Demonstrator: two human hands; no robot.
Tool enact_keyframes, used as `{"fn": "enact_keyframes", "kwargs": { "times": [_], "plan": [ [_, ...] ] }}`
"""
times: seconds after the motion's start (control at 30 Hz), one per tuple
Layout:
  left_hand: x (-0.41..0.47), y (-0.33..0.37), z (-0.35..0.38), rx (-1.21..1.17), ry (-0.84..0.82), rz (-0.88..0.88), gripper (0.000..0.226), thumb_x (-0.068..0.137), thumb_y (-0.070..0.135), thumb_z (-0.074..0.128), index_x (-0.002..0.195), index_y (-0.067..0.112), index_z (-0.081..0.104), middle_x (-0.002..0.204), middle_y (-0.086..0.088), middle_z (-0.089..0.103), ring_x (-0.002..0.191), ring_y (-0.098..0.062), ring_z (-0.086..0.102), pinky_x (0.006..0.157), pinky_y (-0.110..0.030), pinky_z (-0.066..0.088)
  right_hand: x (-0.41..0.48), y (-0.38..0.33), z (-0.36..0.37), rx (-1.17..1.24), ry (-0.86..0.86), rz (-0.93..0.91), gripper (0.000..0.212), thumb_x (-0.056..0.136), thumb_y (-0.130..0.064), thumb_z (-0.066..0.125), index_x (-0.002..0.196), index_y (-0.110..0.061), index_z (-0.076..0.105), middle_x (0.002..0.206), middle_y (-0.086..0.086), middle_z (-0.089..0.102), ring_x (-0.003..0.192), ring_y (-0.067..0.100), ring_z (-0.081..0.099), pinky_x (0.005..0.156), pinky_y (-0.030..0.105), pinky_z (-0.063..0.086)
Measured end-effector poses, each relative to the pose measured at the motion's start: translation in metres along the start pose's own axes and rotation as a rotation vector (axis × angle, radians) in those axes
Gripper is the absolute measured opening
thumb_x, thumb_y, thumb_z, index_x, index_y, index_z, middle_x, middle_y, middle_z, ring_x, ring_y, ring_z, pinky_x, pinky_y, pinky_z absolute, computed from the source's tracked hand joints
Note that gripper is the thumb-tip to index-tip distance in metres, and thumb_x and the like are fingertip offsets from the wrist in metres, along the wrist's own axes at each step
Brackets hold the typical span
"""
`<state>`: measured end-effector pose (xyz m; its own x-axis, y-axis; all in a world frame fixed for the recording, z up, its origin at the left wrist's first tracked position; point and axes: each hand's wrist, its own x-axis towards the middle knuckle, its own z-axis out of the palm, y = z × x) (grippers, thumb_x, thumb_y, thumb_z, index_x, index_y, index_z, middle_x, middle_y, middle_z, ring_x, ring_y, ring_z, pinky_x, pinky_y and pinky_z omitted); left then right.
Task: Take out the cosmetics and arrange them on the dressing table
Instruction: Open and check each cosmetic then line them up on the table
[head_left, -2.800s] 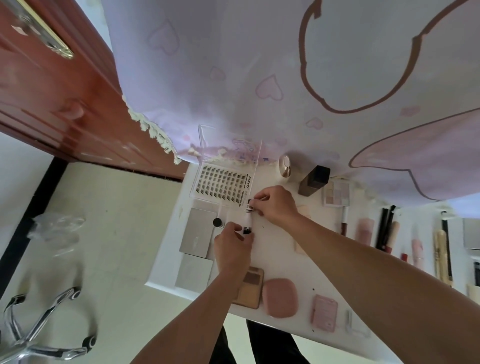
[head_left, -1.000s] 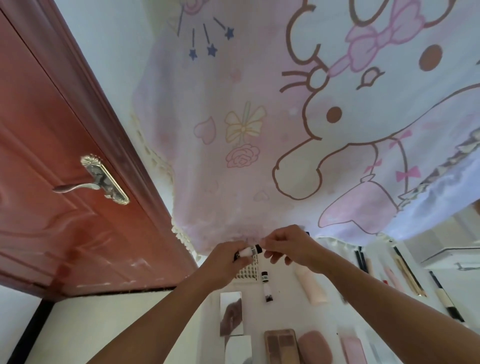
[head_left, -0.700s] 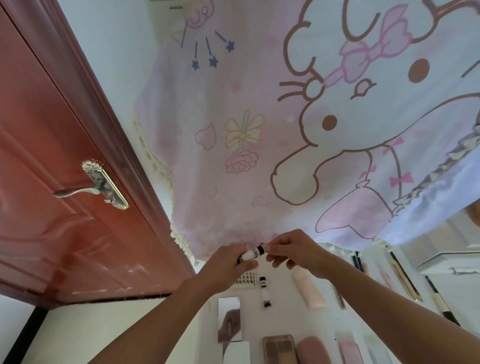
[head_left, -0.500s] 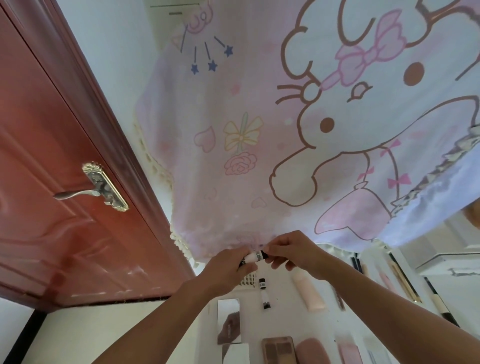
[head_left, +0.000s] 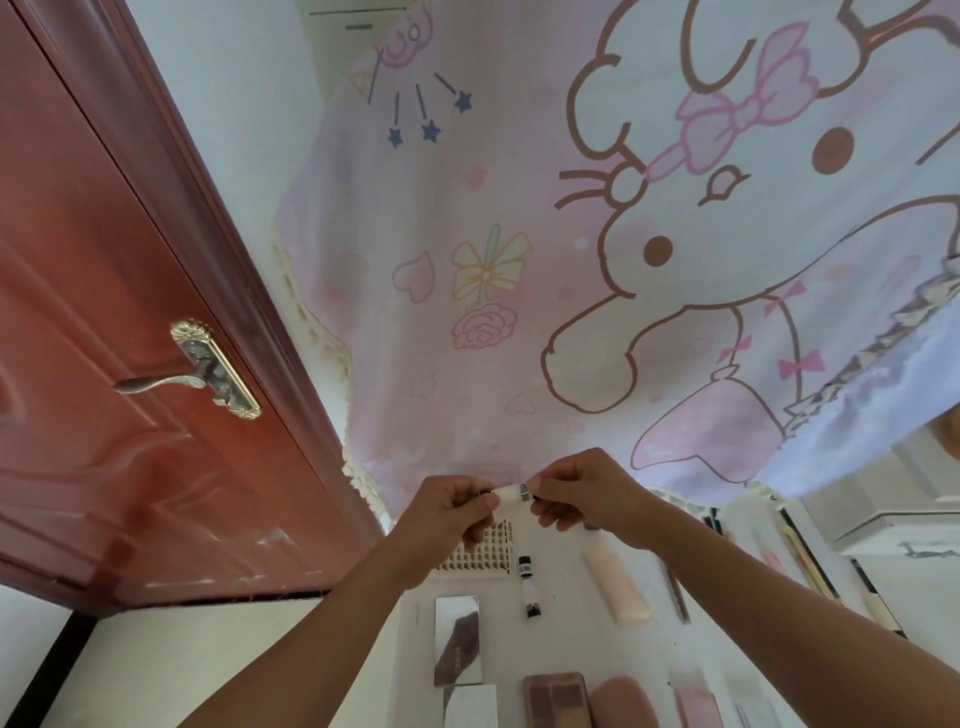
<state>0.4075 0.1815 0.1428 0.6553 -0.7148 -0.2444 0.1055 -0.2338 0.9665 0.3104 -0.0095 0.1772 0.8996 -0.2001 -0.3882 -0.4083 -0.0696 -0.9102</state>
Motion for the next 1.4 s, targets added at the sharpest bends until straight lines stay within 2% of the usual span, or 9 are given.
{"fn": "enact_keyframes", "kwargs": {
  "times": [0.2, 0.37, 0.53, 0.73, 0.83, 0.93, 1.1, 1.27, 1.4],
  "plan": [
    [-0.002, -0.003, 0.001, -0.093, -0.002, -0.026, 0.018, 0.096, 0.01, 0.056, 0.098, -0.002, 0.069, 0.069, -0.011, 0.061, 0.055, -0.018, 0.049, 0.049, -0.025, 0.042, -0.001, -0.002, 0.002, -0.141, 0.021, -0.085, 0.012, 0.086, -0.001, 0.07, 0.099, 0.0, 0.07, 0.07, -0.007, 0.073, 0.065, 0.008, 0.065, 0.057, 0.014, 0.049],
    [-0.001, -0.003, -0.001, -0.122, 0.007, -0.019, 0.016, 0.095, 0.009, 0.057, 0.1, 0.0, 0.07, 0.07, -0.013, 0.062, 0.056, -0.017, 0.051, 0.05, -0.026, 0.043, 0.0, -0.006, 0.006, -0.066, 0.007, 0.0, 0.022, 0.096, -0.027, 0.061, 0.098, -0.007, 0.071, 0.081, 0.011, 0.075, 0.065, 0.017, 0.068, 0.058, 0.024, 0.054],
    [-0.002, -0.004, -0.001, -0.129, 0.02, -0.033, 0.016, 0.095, 0.007, 0.057, 0.101, 0.001, 0.07, 0.07, -0.012, 0.062, 0.055, -0.016, 0.051, 0.05, -0.025, 0.044, -0.001, -0.006, 0.003, -0.113, -0.029, -0.003, 0.011, 0.089, -0.006, 0.068, 0.1, -0.006, 0.066, 0.082, 0.003, 0.074, 0.067, 0.01, 0.067, 0.059, 0.02, 0.052],
    [-0.004, -0.007, 0.0, -0.11, 0.021, -0.035, 0.016, 0.095, 0.007, 0.058, 0.102, 0.0, 0.07, 0.07, -0.011, 0.062, 0.056, -0.017, 0.05, 0.05, -0.025, 0.043, -0.001, -0.004, 0.008, -0.082, -0.023, 0.083, 0.024, 0.097, -0.031, 0.06, 0.1, -0.008, 0.068, 0.084, 0.007, 0.076, 0.071, 0.017, 0.069, 0.058, 0.023, 0.051],
    [-0.006, -0.01, 0.0, -0.108, 0.02, -0.051, 0.015, 0.094, 0.007, 0.059, 0.1, -0.002, 0.069, 0.071, -0.011, 0.062, 0.055, -0.016, 0.05, 0.05, -0.024, 0.043, -0.001, 0.0, 0.009, -0.075, -0.011, 0.093, 0.022, 0.097, -0.026, 0.061, 0.094, -0.006, 0.069, 0.078, 0.005, 0.074, 0.068, 0.015, 0.068, 0.058, 0.024, 0.05],
    [-0.008, -0.015, 0.002, -0.116, 0.025, -0.075, 0.014, 0.094, 0.006, 0.059, 0.1, -0.001, 0.069, 0.071, -0.01, 0.063, 0.054, -0.015, 0.051, 0.051, -0.025, 0.043, -0.003, 0.005, 0.01, -0.081, -0.013, 0.081, 0.013, 0.093, -0.018, 0.066, 0.101, -0.008, 0.068, 0.083, 0.004, 0.075, 0.072, 0.015, 0.069, 0.058, 0.023, 0.05],
    [-0.013, -0.023, 0.006, -0.132, 0.053, -0.122, 0.013, 0.093, 0.007, 0.061, 0.101, 0.0, 0.068, 0.072, -0.01, 0.064, 0.054, -0.015, 0.053, 0.052, -0.025, 0.045, -0.005, 0.016, 0.015, -0.057, -0.013, 0.154, 0.02, 0.097, -0.03, 0.059, 0.1, -0.011, 0.067, 0.087, 0.008, 0.075, 0.072, 0.016, 0.07, 0.059, 0.025, 0.051],
    [-0.02, -0.03, 0.01, -0.114, 0.042, -0.155, 0.016, 0.091, 0.01, 0.064, 0.103, 0.001, 0.069, 0.074, -0.01, 0.066, 0.055, -0.014, 0.054, 0.054, -0.025, 0.045, -0.008, 0.028, 0.019, -0.066, -0.017, 0.164, 0.018, 0.096, -0.024, 0.062, 0.092, -0.008, 0.069, 0.079, 0.007, 0.074, 0.066, 0.015, 0.068, 0.06, 0.025, 0.05],
    [-0.023, -0.034, 0.009, -0.124, 0.047, -0.17, 0.012, 0.091, 0.009, 0.064, 0.1, 0.004, 0.069, 0.074, -0.01, 0.066, 0.055, -0.015, 0.054, 0.054, -0.025, 0.046, -0.008, 0.03, 0.021, -0.066, -0.034, 0.155, 0.015, 0.094, -0.023, 0.065, 0.098, -0.009, 0.068, 0.082, 0.004, 0.075, 0.072, 0.015, 0.069, 0.061, 0.025, 0.051]
  ]
}}
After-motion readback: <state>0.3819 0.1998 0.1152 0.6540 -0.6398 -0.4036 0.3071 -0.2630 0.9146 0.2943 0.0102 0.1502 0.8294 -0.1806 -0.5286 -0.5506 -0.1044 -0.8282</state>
